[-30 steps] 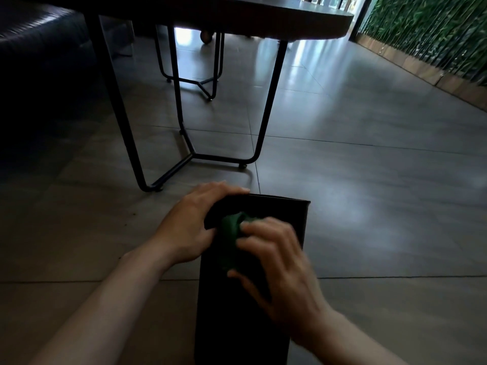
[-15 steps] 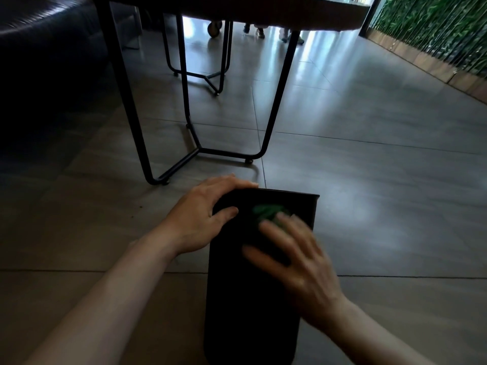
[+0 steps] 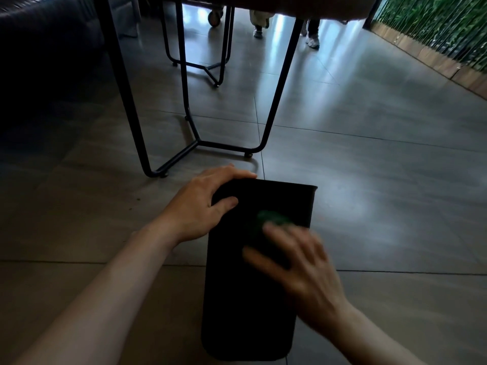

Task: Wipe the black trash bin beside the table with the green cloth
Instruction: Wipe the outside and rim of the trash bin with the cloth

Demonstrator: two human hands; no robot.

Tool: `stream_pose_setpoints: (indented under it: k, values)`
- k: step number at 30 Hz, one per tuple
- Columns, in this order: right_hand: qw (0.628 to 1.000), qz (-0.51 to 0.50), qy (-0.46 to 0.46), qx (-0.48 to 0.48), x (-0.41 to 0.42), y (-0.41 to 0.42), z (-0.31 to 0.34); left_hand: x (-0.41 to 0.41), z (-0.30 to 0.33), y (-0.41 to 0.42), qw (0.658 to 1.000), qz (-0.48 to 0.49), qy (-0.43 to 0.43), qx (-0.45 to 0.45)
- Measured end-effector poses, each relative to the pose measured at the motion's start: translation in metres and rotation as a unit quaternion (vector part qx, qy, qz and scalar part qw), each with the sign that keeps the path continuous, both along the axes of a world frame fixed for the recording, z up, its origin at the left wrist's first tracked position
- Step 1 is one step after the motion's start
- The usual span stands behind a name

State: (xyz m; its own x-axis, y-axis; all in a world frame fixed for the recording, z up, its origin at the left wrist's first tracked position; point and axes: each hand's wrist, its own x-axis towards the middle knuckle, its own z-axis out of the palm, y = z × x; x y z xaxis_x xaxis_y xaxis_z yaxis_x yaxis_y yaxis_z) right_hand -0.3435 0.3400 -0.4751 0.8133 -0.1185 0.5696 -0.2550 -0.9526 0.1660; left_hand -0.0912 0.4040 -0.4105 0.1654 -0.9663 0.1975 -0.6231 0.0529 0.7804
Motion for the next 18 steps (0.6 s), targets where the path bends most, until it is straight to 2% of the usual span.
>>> stream_pose_setpoints:
  k: [2,4,7,11,13,15,18]
  values:
    - [0.989,-0.105,-0.073,0.074,0.015,-0.018,0.024,0.000,0.000,-0.001,1.000,-0.001,-0.001,-0.003]
    - [0.981,-0.151,-0.092,0.085,0.029,-0.022,0.033,0.001,0.000,-0.002,1.000,0.003,-0.004,-0.004]
    - [0.992,-0.110,-0.049,0.041,0.027,-0.004,0.017,0.002,-0.001,-0.003,1.000,0.006,-0.004,-0.006]
    - [0.998,0.047,0.034,0.000,0.003,0.031,-0.014,-0.001,-0.002,-0.005,1.000,0.009,-0.009,-0.014]
    - [0.994,0.087,0.057,-0.013,-0.004,0.037,-0.013,-0.002,-0.001,-0.005,1.000,0.010,-0.005,-0.013]
    - [0.996,0.078,0.041,0.006,-0.004,0.028,-0.002,-0.002,-0.002,-0.005,1.000,0.011,-0.004,-0.010]
    - [0.996,-0.037,-0.027,0.081,0.005,0.001,0.026,0.000,-0.001,-0.005,1.000,0.012,-0.005,-0.002]
